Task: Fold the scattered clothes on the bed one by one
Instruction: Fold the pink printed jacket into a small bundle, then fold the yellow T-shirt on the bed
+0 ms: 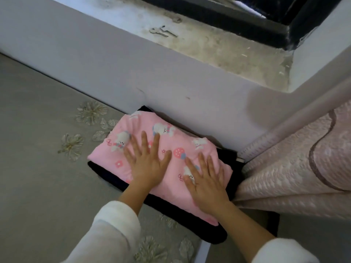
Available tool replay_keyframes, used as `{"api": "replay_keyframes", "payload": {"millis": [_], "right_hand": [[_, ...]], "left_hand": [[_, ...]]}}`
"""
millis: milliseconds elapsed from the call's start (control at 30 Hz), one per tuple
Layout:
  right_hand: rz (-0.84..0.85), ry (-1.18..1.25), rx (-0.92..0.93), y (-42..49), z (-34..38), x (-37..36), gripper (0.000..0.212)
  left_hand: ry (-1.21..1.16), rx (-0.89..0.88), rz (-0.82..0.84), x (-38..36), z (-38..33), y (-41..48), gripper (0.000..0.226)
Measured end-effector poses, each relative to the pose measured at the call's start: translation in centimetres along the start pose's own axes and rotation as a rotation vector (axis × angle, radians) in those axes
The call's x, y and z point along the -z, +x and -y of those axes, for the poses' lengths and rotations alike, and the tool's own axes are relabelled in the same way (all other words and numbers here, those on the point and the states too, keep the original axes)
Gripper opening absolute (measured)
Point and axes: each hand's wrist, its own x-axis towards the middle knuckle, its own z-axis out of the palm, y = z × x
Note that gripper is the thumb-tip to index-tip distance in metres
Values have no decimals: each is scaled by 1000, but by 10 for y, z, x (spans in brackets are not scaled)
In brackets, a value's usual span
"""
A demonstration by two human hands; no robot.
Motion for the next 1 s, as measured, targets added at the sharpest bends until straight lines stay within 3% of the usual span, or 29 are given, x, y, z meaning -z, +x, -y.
{"api": "replay_keyframes", "payload": {"millis": [300, 500, 667, 767, 1000], "right_hand": [[126, 13, 26, 6, -5, 13, 56], [-52, 16, 111, -29, -2, 33, 54], [-177, 85, 251, -92, 6, 45, 67], [-148, 98, 318, -141, 14, 40, 56], [-71, 19, 583, -281, 68, 3, 56]], "left_hand": [[-20, 42, 14, 4, -9, -3, 69], [-145, 107, -11, 27, -26, -67, 60], [-216, 162, -126, 56, -26, -156, 60], [-276, 217, -196, 68, -20, -230, 61], [-235, 423, -257, 71, 19, -420, 55]]}}
